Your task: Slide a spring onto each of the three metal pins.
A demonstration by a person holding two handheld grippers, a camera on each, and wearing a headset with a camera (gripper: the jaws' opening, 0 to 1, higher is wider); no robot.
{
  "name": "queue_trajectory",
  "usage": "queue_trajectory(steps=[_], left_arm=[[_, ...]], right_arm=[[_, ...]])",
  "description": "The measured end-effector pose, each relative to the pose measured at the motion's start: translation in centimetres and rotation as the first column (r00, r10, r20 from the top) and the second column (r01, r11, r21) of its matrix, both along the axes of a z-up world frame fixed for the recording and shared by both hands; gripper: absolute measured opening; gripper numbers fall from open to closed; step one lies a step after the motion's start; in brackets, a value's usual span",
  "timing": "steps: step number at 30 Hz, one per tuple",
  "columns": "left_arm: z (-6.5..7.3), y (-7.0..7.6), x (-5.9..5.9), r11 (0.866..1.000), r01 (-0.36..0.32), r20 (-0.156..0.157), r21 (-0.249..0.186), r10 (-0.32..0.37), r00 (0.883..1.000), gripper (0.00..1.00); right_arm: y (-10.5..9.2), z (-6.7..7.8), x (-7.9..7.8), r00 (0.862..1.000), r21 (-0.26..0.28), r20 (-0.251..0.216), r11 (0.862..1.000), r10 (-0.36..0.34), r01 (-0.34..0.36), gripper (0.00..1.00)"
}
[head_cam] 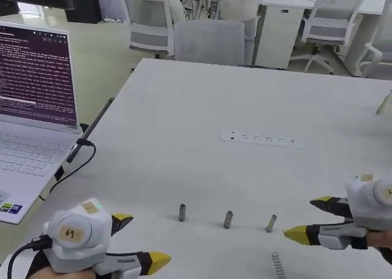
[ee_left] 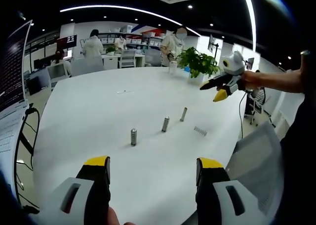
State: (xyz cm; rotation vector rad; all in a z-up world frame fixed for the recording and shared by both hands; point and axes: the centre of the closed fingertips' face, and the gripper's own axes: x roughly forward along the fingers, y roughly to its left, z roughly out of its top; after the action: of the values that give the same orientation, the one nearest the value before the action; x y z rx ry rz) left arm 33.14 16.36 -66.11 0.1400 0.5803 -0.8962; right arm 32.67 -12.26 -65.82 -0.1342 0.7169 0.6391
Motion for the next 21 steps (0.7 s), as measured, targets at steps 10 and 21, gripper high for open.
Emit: queue_trajectory(steps=[10,21], left_arm=[[0.0,-0.1,0.2,1.000,0.005,0.000,-0.001,-0.005,1.000,0.67],[0.0,-0.3,0.3,1.000,0.011,0.001,0.001,-0.011,1.000,0.67]], right_arm=[[-1.1,-1.0,-3.0,0.998,0.020,-0.016,0.998,-0.052,0.053,0.73],[-1.1,-1.8,-5.7,0.996,0.044,-0.028,0.995,-0.087,0.088,0.76]])
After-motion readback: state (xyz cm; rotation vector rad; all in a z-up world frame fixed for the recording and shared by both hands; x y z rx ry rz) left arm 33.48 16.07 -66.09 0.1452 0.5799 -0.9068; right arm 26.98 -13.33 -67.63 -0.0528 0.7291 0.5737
